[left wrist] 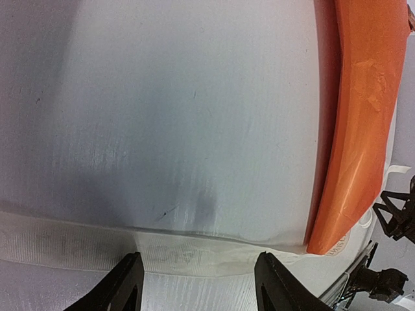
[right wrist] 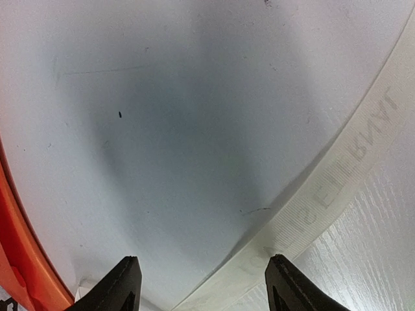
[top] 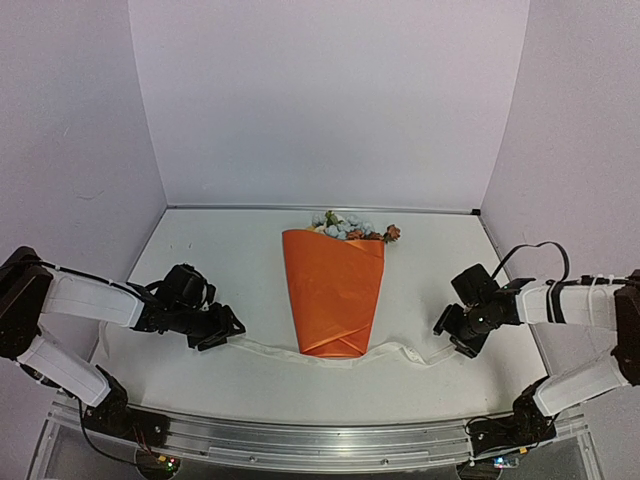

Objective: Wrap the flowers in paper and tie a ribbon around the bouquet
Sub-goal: Adjust the ribbon at the center of the board.

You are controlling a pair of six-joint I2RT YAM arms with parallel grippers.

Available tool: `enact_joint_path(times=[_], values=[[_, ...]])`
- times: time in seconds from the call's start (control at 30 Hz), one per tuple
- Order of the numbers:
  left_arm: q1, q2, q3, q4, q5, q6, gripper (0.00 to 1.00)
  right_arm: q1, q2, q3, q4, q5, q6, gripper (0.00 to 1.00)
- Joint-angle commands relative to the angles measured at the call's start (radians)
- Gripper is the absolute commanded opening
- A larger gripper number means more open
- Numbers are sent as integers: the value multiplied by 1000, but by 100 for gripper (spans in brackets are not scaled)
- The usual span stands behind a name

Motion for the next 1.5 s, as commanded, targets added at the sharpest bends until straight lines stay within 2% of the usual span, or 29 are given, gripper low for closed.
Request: enact_joint_path(times=[0.0,0.2,0.43,0.67,0.9,1.03,1.27,1.33,1.47], values=[[0,7,-8,-90,-52,-5,62,-3,42,17,63,2,17,68],[-1,-7,-14,-121,-81,-17,62,-15,41,-38,76,45,19,67],[0,-23,-26,-206,-159,-64,63,-85,-18,-104,33,76,39,67],[0,-49,-58,-242,-200,-126,64,-109,-56,-94,-51,114,6,68],[1,-69,-63,-247,-195,-118,65,-133,-8,-32,-74,75,-34,68],[0,-121,-29,-236,-165,-59,71,-133,-17,0,-85,21,-63,75],[0,-198,130,-287,-101,34,83,-132,-86,114,-198,-45,-170,90],[0,-193,184,-298,-82,58,85,-131,-89,146,-206,-85,-199,97],[0,-124,288,-291,-51,116,85,-103,-19,248,-194,-180,-269,98]])
